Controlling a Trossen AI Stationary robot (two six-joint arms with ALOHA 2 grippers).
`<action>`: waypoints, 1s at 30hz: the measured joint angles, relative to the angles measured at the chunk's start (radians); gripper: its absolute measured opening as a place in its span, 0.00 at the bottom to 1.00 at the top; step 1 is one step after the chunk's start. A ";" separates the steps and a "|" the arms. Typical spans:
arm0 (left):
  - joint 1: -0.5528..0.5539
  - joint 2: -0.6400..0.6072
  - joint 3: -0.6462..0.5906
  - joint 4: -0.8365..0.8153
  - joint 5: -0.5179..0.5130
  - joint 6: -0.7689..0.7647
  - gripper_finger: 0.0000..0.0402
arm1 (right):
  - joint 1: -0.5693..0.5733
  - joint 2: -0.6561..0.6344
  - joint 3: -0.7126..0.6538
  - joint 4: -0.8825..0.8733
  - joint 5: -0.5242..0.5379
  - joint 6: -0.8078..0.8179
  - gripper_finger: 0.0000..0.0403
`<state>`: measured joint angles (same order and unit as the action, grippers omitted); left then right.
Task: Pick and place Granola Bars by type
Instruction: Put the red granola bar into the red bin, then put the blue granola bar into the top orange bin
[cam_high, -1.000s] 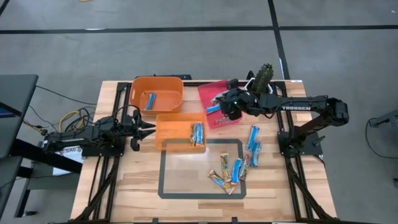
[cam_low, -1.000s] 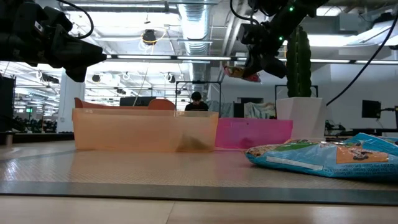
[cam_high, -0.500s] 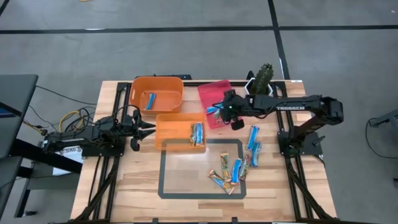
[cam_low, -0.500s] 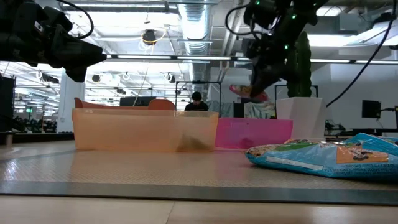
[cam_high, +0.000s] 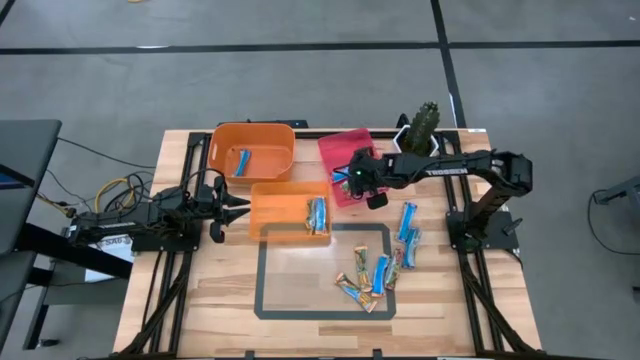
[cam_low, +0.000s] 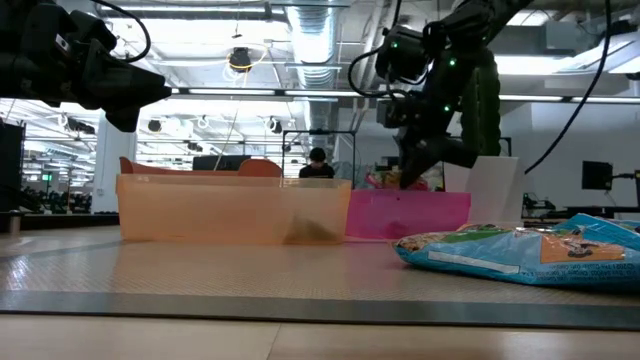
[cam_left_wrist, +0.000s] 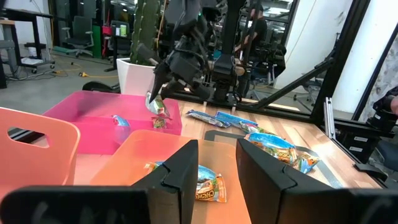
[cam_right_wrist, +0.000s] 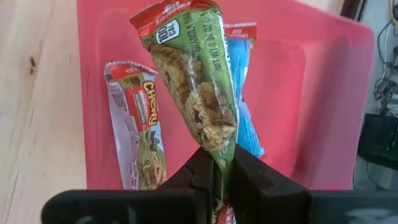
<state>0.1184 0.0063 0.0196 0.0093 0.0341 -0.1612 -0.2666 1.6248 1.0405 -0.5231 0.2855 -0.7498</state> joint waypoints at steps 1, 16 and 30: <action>0.000 0.000 0.000 0.000 0.000 0.000 0.25 | -0.002 0.000 0.000 -0.001 0.000 0.000 0.07; 0.000 0.000 0.000 0.000 0.000 0.000 0.25 | -0.011 -0.001 0.000 0.004 0.000 0.036 0.23; 0.000 0.000 0.000 0.000 0.000 0.000 0.25 | 0.002 -0.052 0.000 0.012 0.003 0.069 0.24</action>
<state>0.1182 0.0063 0.0196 0.0092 0.0339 -0.1612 -0.2643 1.5726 1.0405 -0.5114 0.2887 -0.6804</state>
